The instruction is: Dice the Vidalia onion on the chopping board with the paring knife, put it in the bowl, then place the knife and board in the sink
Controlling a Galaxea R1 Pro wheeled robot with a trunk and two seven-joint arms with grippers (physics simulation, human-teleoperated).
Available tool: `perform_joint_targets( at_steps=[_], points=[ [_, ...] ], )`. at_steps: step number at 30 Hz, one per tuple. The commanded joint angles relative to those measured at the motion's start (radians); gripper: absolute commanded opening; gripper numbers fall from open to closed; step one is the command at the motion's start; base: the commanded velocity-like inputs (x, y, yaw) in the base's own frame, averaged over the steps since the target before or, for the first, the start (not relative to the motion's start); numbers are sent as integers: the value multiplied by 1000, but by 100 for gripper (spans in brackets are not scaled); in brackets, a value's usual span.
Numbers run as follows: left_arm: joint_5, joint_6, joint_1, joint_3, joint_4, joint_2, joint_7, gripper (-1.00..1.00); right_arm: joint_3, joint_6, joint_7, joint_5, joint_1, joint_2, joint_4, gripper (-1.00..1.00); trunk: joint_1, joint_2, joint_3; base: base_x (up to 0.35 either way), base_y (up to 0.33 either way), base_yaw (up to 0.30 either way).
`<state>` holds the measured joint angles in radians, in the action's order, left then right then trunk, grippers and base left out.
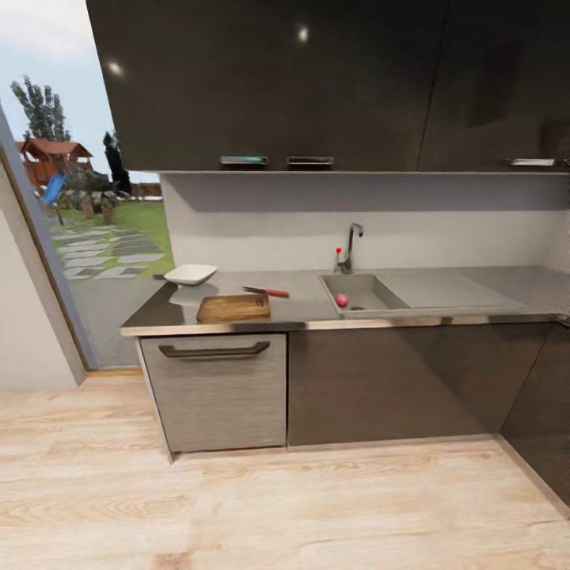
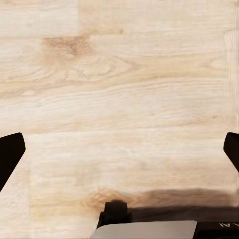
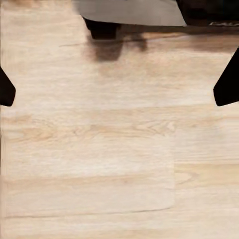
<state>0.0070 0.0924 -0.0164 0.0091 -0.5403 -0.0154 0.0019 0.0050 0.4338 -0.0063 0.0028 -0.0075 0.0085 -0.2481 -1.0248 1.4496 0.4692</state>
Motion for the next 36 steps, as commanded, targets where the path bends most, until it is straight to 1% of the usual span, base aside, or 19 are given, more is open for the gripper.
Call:
perform_joint_targets(
  at_steps=[1,4,8,36],
  points=[
    [1,2,0,1,1,0,0,100,1,2,0,0,-1,0,37,100,0,0,1,150,-314,0],
    [1,2,0,1,4,0,0,100,1,2,0,0,-1,1,78,100,0,0,1,150,-314,0],
    [1,3,0,1,6,0,0,100,0,2,0,0,-1,1,98,100,0,0,1,150,-314,0],
    [1,3,0,1,25,-1,0,100,0,2,0,-1,-1,1,102,100,0,0,1,150,-314,0]
  ],
)
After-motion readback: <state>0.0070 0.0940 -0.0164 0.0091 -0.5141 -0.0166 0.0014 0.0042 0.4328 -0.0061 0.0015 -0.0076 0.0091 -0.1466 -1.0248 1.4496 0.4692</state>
